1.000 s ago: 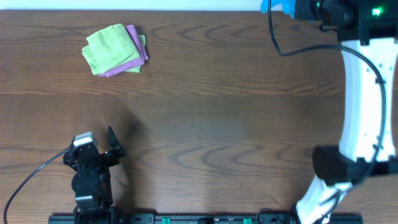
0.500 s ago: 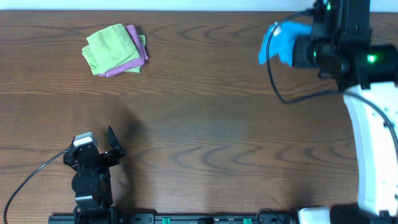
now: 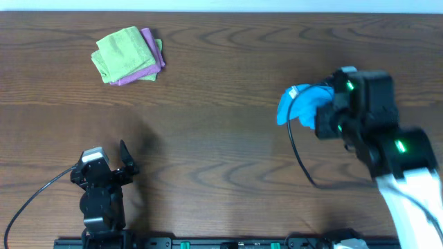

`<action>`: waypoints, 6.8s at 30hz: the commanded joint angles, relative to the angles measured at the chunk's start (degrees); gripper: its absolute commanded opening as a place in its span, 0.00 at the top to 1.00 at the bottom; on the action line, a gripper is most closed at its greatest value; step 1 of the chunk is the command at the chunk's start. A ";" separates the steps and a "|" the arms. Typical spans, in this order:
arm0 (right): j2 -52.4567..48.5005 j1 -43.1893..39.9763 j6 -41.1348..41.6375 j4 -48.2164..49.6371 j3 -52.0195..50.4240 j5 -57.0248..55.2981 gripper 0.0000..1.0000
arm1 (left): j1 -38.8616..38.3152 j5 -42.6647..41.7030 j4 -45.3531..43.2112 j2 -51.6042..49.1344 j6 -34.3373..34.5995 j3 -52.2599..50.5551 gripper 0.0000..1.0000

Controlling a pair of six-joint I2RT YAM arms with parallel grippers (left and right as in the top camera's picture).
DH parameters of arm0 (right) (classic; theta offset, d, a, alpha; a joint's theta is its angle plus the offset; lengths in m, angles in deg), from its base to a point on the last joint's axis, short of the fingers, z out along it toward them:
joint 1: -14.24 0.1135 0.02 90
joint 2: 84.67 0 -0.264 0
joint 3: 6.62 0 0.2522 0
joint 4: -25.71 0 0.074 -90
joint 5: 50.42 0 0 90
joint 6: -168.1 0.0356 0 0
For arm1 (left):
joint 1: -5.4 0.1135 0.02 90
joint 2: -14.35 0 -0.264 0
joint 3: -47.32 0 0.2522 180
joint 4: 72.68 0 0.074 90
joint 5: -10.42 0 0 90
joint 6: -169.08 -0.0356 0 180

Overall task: Fold the cloth
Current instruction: 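Carry the blue cloth toward table center and lower it, then drag the blue cloth with the right gripper to spread it flat, then pull the cloth's top corner up and right with the right gripper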

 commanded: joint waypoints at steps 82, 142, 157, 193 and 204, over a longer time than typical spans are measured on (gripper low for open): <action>-36.65 15.19 -0.22 24.57 -4.61 18.34 0.18 | -0.20 1.01 0.85 0.37 -1.07 -1.73 0.05; -33.29 18.56 -7.78 -5.49 7.50 15.30 0.99 | -0.20 1.01 0.83 0.37 -1.07 -1.73 0.05; -32.15 19.37 -10.91 -22.69 7.50 22.38 0.01 | -0.20 1.01 0.83 0.37 -1.07 -1.73 0.05; -47.63 10.84 -2.86 12.22 4.57 -1.81 0.99 | -0.20 1.01 0.83 0.37 -1.07 -1.73 0.05; -49.09 8.02 -2.91 11.82 4.57 -1.29 0.99 | -0.20 1.01 0.83 0.37 -1.07 -1.73 0.05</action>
